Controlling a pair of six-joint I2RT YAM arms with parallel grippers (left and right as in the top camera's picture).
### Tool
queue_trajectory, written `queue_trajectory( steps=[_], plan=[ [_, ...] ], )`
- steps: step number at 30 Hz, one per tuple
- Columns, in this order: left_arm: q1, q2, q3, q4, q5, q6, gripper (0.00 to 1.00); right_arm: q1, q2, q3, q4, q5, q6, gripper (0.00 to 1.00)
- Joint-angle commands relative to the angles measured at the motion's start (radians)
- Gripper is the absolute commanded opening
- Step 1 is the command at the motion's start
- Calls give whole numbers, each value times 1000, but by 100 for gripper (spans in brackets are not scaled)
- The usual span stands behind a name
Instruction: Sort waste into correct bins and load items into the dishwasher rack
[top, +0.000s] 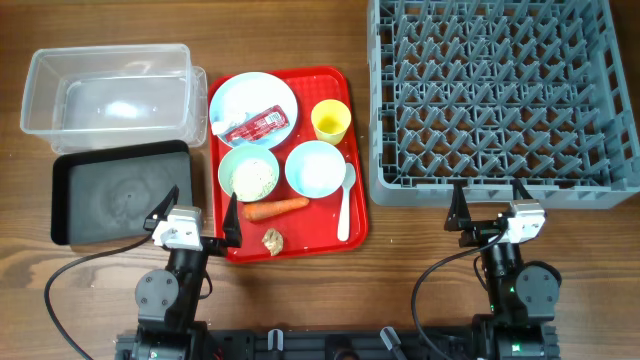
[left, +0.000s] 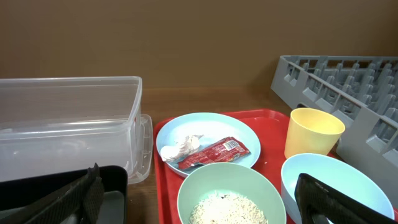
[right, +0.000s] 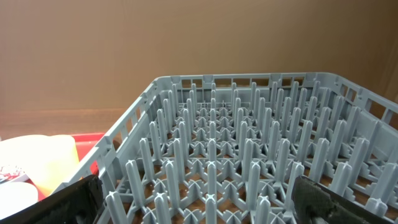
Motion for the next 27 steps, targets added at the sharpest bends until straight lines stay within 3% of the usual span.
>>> queue_trajectory(
  steps=[1, 21, 27],
  plan=[
    [1, 2, -5, -4, 8, 19, 100, -5, -2, -1, 3, -16, -6, 100],
    [1, 2, -5, 0, 8, 18, 100, -5, -2, -1, 3, -16, -5, 100],
    [1, 2, -5, -1, -20, -104, 100, -5, -2, -1, 6, -16, -2, 100]
  ],
)
